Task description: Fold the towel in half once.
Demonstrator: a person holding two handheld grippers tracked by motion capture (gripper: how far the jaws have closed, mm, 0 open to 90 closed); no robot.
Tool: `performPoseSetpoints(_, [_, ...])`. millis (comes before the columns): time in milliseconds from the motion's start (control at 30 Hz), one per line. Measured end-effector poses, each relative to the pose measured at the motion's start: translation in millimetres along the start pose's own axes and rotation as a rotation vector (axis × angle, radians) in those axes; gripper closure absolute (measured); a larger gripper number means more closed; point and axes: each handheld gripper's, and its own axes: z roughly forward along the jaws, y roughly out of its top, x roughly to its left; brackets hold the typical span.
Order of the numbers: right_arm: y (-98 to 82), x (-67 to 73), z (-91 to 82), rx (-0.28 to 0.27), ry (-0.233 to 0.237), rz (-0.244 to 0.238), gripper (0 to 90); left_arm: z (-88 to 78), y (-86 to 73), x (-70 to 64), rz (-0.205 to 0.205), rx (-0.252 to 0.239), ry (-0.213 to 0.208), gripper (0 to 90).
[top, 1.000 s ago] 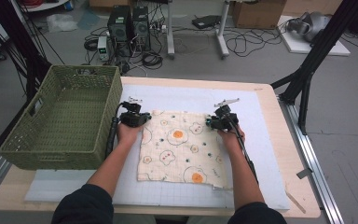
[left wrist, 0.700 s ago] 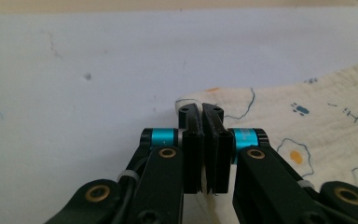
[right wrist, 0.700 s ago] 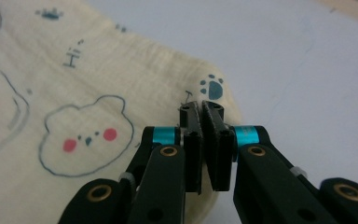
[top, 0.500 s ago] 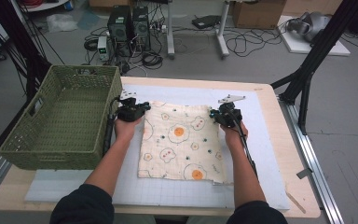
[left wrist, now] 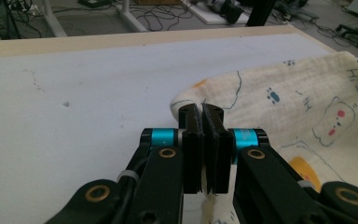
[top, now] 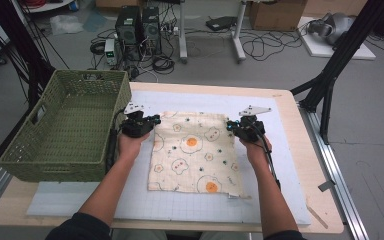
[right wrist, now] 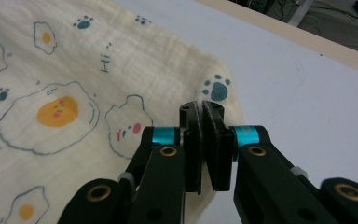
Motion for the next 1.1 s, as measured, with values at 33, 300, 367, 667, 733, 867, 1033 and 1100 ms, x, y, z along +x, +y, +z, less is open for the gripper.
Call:
performPoseSetpoints(33, [-1.8,0.7,-2.3,0.003,0.003,-0.005,86.7,-2.3,-0.7,-1.9,0.006,-0.002,-0.004,86.1])
performPoseSetpoints(300, [-14.4,11.7,-18.0,0.007,0.059,-0.013,86.5,-17.3,-6.3,-12.6,0.047,-0.008,-0.026,86.1])
performPoseSetpoints(367, [-13.3,16.3,-22.2,0.015,0.063,-0.037,86.5,-22.5,-9.2,-15.2,0.047,-0.012,-0.035,86.1])
performPoseSetpoints(667, [-10.6,39.6,-38.8,-0.003,0.069,-0.122,86.1,-42.5,-20.3,-30.3,0.094,-0.016,-0.086,86.1])
performPoseSetpoints(733, [-15.4,41.5,-41.1,-0.002,0.073,-0.117,86.0,-45.5,-23.9,-30.7,0.094,-0.015,-0.09,86.0])
performPoseSetpoints(867, [-27.5,43.3,-45.8,0.0,0.078,-0.108,85.9,-50.4,-32.9,-31.1,0.092,-0.007,-0.099,86.0])
performPoseSetpoints(1033, [-42.9,44.8,-52.1,0.004,0.091,-0.09,85.6,-55.5,-41.4,-33.7,0.099,0.001,-0.102,85.9])
performPoseSetpoints(1100, [-49.0,46.0,-52.9,0.012,0.099,-0.094,85.7,-56.9,-44.3,-35.3,0.106,0.009,-0.108,85.9])
